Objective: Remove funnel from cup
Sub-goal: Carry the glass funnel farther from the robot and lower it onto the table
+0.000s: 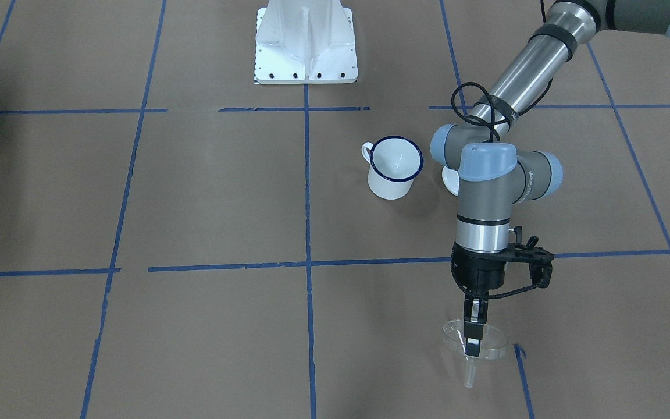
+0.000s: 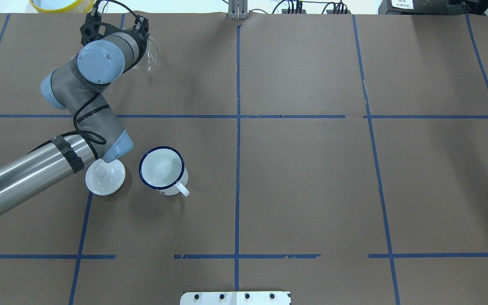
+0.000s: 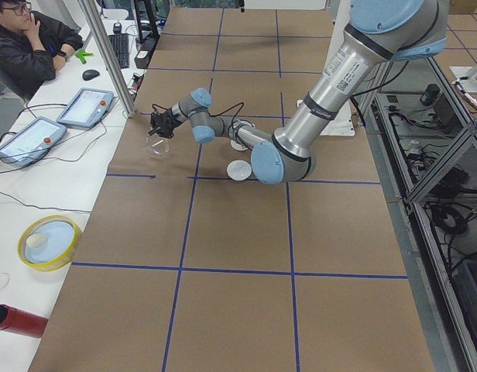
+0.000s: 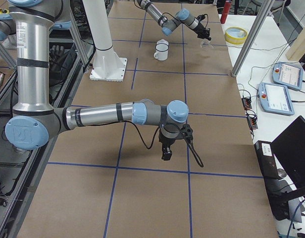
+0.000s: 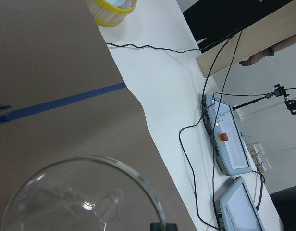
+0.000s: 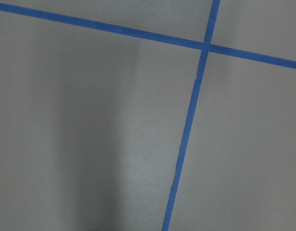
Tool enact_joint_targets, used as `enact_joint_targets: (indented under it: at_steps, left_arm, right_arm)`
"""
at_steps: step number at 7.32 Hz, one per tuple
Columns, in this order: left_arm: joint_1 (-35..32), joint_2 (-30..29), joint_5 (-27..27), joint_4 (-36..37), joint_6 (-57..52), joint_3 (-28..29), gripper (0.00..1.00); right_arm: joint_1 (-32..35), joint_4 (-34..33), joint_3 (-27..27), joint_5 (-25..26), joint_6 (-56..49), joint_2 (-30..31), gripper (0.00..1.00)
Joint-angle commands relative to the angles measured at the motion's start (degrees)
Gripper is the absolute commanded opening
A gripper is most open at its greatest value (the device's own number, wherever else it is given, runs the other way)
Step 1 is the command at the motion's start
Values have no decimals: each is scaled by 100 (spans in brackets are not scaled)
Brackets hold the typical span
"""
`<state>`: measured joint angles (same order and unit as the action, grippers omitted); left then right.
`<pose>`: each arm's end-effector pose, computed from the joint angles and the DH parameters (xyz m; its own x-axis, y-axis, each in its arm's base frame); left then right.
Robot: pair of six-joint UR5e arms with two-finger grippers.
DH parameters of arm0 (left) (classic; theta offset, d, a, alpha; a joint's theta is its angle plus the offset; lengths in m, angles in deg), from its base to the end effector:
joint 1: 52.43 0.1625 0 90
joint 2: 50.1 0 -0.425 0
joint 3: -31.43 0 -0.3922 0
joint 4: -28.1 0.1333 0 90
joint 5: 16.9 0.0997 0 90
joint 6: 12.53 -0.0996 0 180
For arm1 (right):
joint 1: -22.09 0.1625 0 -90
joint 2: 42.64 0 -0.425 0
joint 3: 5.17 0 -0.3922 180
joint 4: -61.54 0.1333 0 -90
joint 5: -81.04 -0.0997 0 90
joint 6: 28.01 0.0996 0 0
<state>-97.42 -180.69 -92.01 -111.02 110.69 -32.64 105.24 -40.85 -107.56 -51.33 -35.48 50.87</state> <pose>0.4438 -0.6683 0.3391 -0.2022 -0.5465 -0.8127 0.8792 0.2643 -0.3965 0.0113 -0.4611 0.6057 0.7167 -0.1756 0.6749 0.2140 0.9765 0.0267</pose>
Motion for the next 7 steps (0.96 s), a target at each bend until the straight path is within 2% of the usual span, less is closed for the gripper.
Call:
enact_joint_targets:
  at_steps: [1,2,3,4,5,6,7]
  left_arm:
    - [87,-2,22,-54,-17,96,30]
    - [104,16,22,-54,-78,96,43]
    - [105,16,13,-45,-174,52,76]
    - [35,51,-65,-19,-906,-296,90]
    - [-166,182,-562,190,-1436,-822,91]
    - [-377,427,-1367,984,-1911,-1567,96]
    - [-501,890,-2028,1836,-2942,-2723,96]
  right_arm:
    - [0,0,0,0,9,0,100]
    - [0,0,0,0,0,0,100]
    - [0,0,0,0,0,0,100]
    - [0,0,0,0,0,0,100]
    - [0,0,0,0,0,0,100]
    - [0,0,0,0,0,0,100]
    - [0,0,0,0,0,0,100]
